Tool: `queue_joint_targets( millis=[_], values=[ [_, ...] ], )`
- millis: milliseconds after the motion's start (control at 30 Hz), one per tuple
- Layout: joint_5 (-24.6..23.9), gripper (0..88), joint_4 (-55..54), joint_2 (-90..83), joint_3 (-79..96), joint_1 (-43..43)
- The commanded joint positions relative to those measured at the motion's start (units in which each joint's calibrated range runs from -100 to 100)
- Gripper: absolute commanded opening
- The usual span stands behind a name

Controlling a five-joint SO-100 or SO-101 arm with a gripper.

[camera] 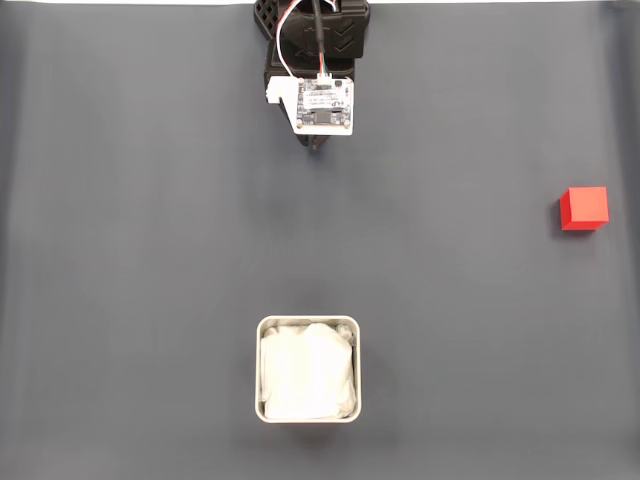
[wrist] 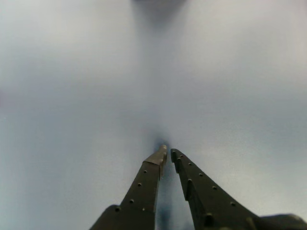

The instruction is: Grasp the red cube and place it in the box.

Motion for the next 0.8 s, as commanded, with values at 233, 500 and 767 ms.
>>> queue_joint_targets(
  millis=[233,500,767],
  values=[
    [0.68,0.0,0.96,0.00,0.45,-0.19],
    [0.54,0.0,-15.02,1.13,-0.01,0.10],
    [-0.44,0.0,-27.65,15.51,-23.18,-1.54]
  ],
)
